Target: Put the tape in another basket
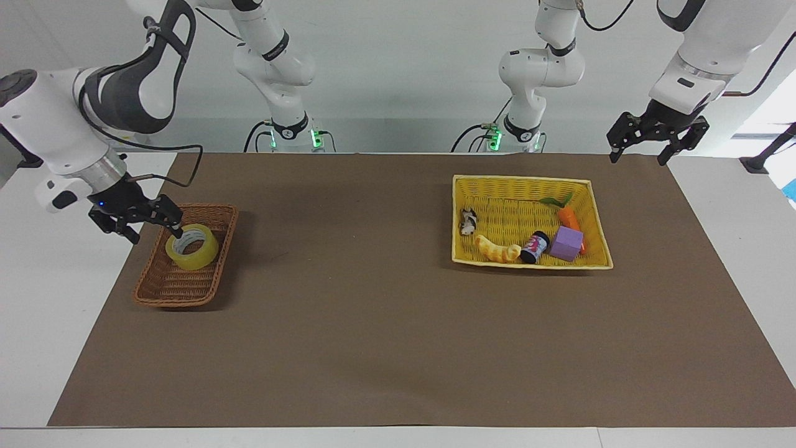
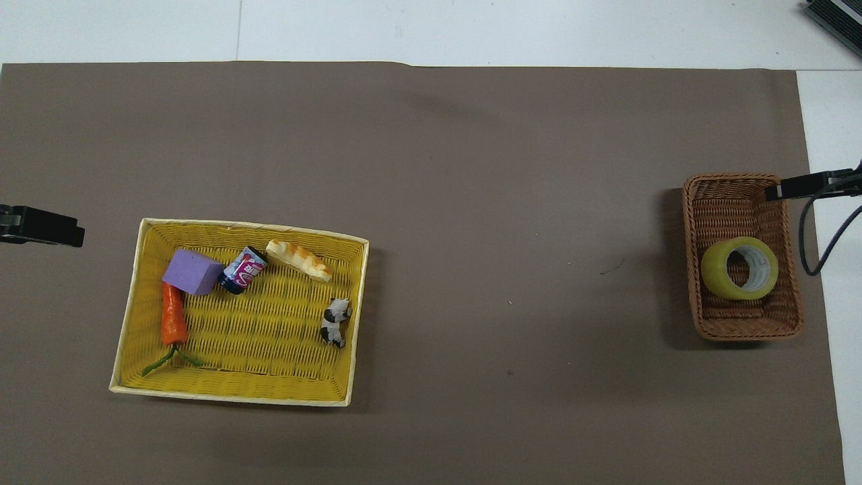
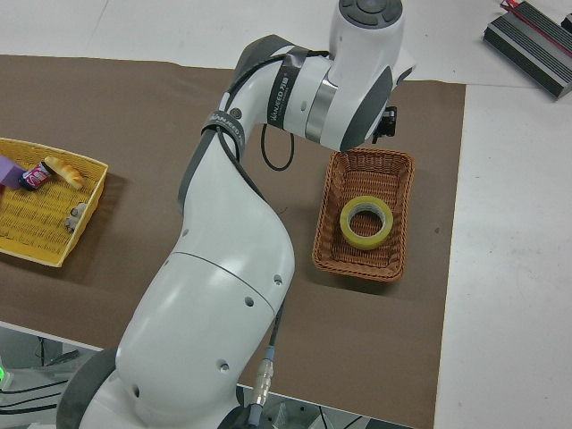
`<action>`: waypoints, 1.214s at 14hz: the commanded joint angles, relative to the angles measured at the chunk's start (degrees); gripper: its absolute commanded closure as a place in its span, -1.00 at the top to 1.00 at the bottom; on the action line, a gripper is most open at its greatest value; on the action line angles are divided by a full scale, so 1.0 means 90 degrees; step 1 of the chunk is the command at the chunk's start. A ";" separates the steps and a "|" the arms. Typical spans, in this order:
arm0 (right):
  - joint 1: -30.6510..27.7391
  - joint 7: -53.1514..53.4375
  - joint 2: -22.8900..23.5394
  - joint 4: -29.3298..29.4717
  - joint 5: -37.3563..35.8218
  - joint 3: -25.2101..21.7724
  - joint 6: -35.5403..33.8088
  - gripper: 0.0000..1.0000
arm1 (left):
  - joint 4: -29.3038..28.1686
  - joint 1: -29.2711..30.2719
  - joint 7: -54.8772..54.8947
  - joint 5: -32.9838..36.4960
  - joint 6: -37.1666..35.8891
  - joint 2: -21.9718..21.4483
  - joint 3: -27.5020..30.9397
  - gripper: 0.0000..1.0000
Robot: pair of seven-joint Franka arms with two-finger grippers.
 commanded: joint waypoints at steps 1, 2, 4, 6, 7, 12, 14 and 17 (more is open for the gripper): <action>0.0466 0.1181 -0.0401 -0.0083 -0.0401 0.0028 -0.0476 1.00 | 0.0052 0.0087 0.0027 -0.0089 -0.0114 -0.0042 -0.0045 1.00; 0.0671 0.1630 -0.0537 -0.0073 -0.0450 0.0028 -0.0633 1.00 | 0.0052 0.0087 0.0027 -0.0089 -0.0114 -0.0042 -0.0035 1.00; 0.1062 0.2393 -0.0860 -0.0073 -0.0635 0.0028 -0.0984 1.00 | 0.0052 0.0087 0.0027 -0.0089 -0.0114 -0.0042 -0.0045 1.00; 0.1394 0.3057 -0.1114 -0.0054 -0.0743 0.0028 -0.1306 1.00 | 0.0052 0.0087 0.0027 -0.0089 -0.0114 -0.0042 -0.0045 1.00; 0.1502 0.3341 -0.1212 -0.0044 -0.0753 0.0028 -0.1424 1.00 | 0.0052 0.0087 0.0027 -0.0089 -0.0114 -0.0042 -0.0045 1.00; 0.1533 0.3519 -0.1778 0.0325 -0.0753 -0.0040 -0.2067 1.00 | 0.0052 0.0087 0.0027 -0.0089 -0.0123 -0.0042 -0.0035 1.00; 0.1484 0.3500 -0.1876 0.0425 -0.0744 -0.0118 -0.2440 1.00 | 0.0052 0.0087 0.0027 -0.0089 -0.0123 -0.0042 -0.0035 1.00; 0.1298 0.3170 -0.2188 0.0075 -0.0558 -0.0275 -0.2665 1.00 | 0.0052 0.0087 0.0027 -0.0089 -0.0114 -0.0042 -0.0035 1.00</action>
